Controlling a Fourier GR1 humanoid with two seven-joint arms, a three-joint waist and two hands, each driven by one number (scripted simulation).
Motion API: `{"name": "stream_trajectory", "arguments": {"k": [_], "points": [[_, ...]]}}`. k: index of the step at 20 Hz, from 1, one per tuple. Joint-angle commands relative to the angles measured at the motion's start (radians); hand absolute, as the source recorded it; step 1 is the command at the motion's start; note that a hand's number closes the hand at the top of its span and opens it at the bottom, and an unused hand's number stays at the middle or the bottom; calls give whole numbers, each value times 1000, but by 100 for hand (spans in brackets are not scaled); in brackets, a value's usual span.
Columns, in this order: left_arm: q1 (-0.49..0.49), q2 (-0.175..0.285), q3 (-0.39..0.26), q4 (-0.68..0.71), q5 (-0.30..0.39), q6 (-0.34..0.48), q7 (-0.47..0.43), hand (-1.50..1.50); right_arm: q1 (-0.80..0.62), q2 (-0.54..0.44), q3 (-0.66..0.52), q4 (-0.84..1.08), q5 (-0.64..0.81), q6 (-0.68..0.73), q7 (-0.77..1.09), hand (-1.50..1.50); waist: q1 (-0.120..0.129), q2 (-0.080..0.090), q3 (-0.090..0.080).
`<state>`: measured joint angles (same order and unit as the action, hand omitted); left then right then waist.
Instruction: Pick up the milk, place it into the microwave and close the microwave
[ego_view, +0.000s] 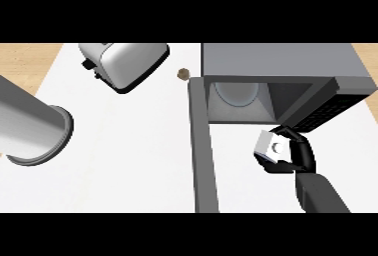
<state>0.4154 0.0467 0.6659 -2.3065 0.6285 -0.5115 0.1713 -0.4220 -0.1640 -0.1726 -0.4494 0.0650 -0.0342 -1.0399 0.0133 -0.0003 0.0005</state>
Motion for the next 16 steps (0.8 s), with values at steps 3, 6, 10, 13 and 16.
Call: {"name": "stream_trajectory", "arguments": {"k": [3, 6, 10, 13, 16], "points": [[40, 14, 42, -53, 75, 13, 41, -150, 39, -15, 66, -171, -14, 194, 45, 150, -16, -7, -1], [7, -42, 16, 1, -15, -25, -25, -150, 116, 27, 101, -334, -25, 168, 121, 150, -20, -6, -2], [-19, 3, 6, -55, 22, 65, 65, -150, 116, 89, 151, -545, -4, 51, 297, 150, -23, -6, -2], [64, -38, 65, 61, 11, -107, -64, -150, 163, 121, 184, -670, 29, -36, 395, 150, -16, -8, -2], [-66, 67, 65, 59, 55, 29, 51, -150, 50, 132, 170, -632, 39, -61, 447, 150, -11, -1, -1]]}}
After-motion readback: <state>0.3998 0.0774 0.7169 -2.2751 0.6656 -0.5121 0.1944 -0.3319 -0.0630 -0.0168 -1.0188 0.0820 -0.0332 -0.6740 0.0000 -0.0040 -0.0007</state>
